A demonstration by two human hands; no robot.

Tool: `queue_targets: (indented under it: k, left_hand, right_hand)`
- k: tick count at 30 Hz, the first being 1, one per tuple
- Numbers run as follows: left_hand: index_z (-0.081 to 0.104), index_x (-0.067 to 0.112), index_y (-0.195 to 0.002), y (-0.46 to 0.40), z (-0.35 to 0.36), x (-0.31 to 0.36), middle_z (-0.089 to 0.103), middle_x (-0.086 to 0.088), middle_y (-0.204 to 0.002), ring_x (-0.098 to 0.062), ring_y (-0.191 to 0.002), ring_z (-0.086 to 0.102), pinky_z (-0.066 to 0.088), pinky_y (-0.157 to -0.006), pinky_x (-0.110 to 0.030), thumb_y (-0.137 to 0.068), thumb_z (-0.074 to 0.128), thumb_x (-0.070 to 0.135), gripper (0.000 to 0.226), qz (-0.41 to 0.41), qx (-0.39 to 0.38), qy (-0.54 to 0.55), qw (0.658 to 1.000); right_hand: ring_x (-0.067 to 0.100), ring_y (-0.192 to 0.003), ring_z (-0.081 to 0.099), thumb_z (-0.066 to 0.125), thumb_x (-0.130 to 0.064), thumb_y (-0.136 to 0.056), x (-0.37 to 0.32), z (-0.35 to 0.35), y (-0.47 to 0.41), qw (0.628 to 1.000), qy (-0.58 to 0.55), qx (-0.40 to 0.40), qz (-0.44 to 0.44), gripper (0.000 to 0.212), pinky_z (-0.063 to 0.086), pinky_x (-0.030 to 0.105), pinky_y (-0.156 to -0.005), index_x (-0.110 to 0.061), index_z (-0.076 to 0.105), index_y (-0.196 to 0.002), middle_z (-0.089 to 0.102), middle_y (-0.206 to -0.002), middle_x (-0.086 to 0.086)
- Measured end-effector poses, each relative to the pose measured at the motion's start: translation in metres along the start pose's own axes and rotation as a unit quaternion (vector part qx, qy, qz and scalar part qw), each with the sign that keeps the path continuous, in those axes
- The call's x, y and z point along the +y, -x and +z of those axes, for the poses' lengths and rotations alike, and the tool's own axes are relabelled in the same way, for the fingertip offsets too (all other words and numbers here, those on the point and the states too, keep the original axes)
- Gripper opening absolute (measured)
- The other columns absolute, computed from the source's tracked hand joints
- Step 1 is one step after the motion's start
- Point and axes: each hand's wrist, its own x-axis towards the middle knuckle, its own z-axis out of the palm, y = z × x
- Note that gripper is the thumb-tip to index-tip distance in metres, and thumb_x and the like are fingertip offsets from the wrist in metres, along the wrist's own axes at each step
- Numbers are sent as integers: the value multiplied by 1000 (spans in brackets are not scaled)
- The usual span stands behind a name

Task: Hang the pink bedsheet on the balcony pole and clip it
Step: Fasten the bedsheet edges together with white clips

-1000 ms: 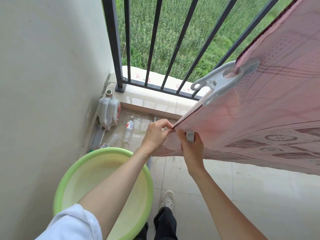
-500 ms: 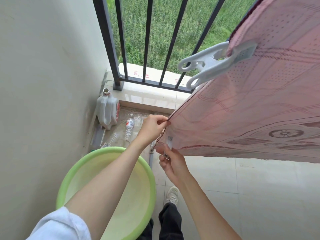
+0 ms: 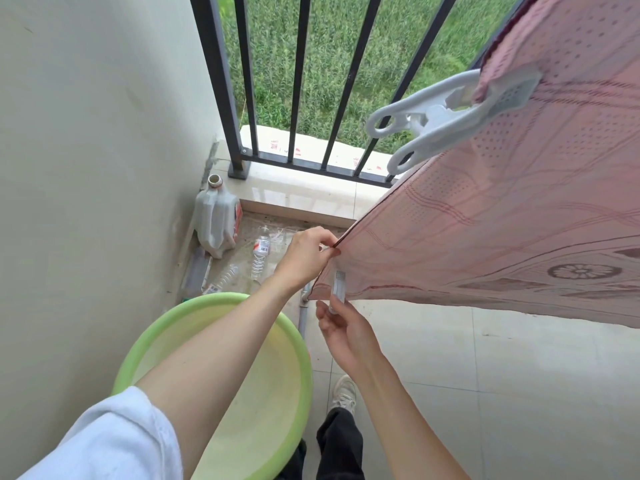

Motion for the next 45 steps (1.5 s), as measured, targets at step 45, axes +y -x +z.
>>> queue_targets:
  k: [45]
  left_hand:
    - [45, 21, -68, 22, 2, -2, 40, 1, -93, -24, -104, 45, 32, -77, -28, -88, 58, 22, 24, -57, 27, -105, 993]
  right_hand:
    - [12, -74, 53, 51, -27, -89, 26, 16, -26, 978, -152, -137, 29, 23, 35, 25, -66, -19, 66, -73, 65, -75, -6]
